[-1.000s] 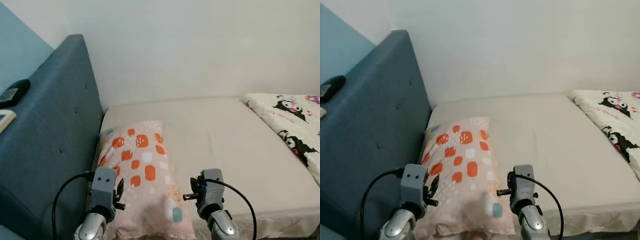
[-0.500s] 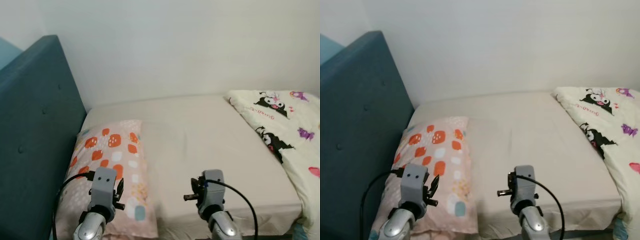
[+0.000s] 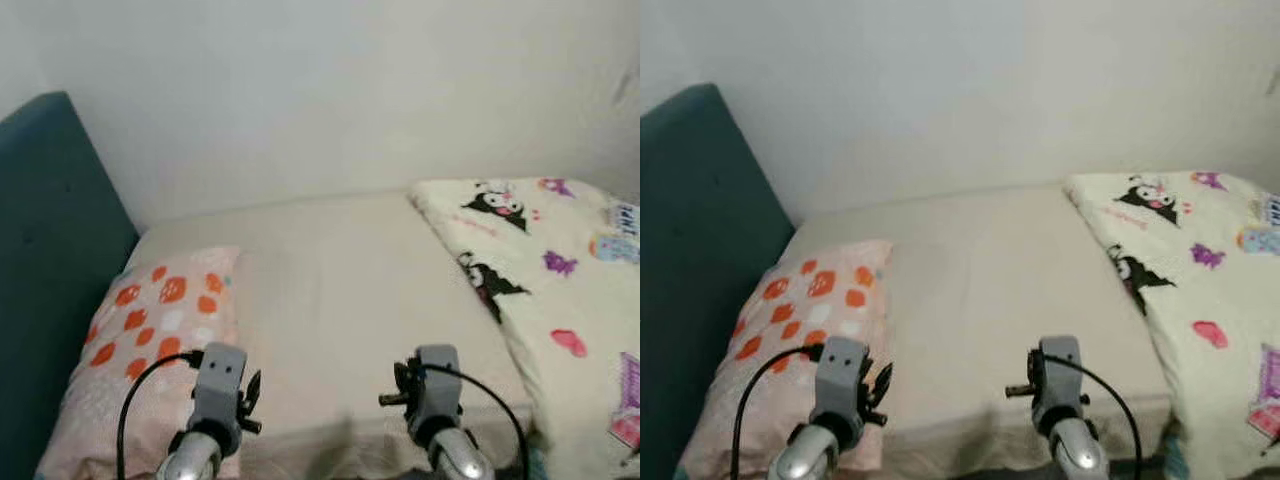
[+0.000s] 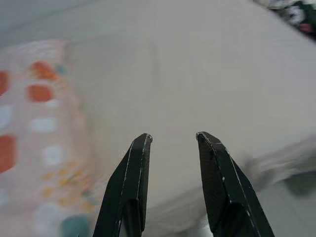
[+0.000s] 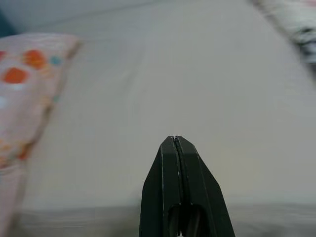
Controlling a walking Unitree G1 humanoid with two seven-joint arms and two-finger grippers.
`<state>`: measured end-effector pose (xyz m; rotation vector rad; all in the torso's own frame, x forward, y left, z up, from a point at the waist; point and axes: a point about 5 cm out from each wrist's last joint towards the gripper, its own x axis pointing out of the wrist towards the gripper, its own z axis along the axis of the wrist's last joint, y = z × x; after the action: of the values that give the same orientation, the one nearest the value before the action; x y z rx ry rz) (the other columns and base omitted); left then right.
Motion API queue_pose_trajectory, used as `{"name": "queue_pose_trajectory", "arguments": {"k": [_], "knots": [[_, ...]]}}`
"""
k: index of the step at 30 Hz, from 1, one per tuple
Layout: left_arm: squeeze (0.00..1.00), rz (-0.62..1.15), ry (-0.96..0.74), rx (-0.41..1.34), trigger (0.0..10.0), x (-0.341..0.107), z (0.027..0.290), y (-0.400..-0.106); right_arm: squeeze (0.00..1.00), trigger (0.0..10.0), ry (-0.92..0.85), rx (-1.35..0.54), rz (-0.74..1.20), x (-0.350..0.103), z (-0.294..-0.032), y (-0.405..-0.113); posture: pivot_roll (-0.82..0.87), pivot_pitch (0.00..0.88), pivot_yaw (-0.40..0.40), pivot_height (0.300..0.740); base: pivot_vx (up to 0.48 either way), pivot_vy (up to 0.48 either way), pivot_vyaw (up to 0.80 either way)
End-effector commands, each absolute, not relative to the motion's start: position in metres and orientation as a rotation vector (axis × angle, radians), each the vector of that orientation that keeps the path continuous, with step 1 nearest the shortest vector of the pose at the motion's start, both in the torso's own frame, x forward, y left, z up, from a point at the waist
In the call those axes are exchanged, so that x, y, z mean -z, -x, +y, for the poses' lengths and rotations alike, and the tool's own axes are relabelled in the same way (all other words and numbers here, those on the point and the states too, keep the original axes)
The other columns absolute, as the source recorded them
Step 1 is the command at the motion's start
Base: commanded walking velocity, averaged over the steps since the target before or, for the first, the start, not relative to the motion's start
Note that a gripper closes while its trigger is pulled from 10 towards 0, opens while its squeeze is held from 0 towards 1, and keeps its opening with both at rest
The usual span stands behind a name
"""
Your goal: Clean up the room
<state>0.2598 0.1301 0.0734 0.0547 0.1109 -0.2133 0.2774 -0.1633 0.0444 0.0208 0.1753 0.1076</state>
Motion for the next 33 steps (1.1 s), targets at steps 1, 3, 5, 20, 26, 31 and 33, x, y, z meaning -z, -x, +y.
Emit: {"name": "queue_pose_trajectory", "arguments": {"k": [1, 3, 5, 20, 26, 31, 33], "knots": [[0.0, 0.142, -0.052, 0.207, 10.0, -0.068, 0.134, -0.257, 0.0, 10.0, -0.042, -0.119, 0.189, -0.041, -0.156, -0.275, -0.03, 0.1, 0.023, 0.74, 0.0, 0.424, 0.0], [0.0, 0.14, -0.055, 0.207, 10.0, -0.068, 0.134, -0.257, 0.0, 10.0, -0.043, -0.119, 0.189, -0.041, -0.156, -0.275, -0.03, 0.1, 0.024, 0.74, 0.0, 0.428, 0.0], [0.0, 0.135, -0.058, 0.206, 10.0, -0.069, 0.134, -0.257, 0.0, 10.0, -0.046, -0.119, 0.189, -0.04, -0.155, -0.275, -0.03, 0.098, 0.025, 0.74, 0.0, 0.0, 0.0], [0.0, 0.15, -0.082, 0.149, 10.0, -0.042, 0.149, -0.248, 0.0, 10.0, 0.015, -0.16, 0.234, -0.025, -0.153, -0.268, -0.03, 0.091, 0.015, 0.74, 0.0, 0.0, 0.0], [0.0, 0.337, -0.067, 0.194, 10.0, -0.009, 0.151, -0.243, 0.0, 10.0, 0.113, -0.207, 0.424, 0.007, -0.151, -0.257, -0.03, 0.086, 0.014, 0.74, 0.0, 0.0, 0.0], [0.0, 0.633, -0.136, 0.233, 10.0, 0.037, 0.151, -0.23, 0.0, 10.0, 0.298, -0.289, 0.776, 0.057, -0.152, -0.221, -0.04, 0.066, 0.013, 0.74, 0.0, 0.0, 0.0], [0.0, 0.642, -0.121, 0.255, 10.0, 0.041, 0.146, -0.229, 0.0, 10.0, 0.302, -0.29, 0.875, 0.07, -0.152, -0.207, -0.03, 0.058, 0.016, 0.74, 0.0, 0.0, 0.0]]}}
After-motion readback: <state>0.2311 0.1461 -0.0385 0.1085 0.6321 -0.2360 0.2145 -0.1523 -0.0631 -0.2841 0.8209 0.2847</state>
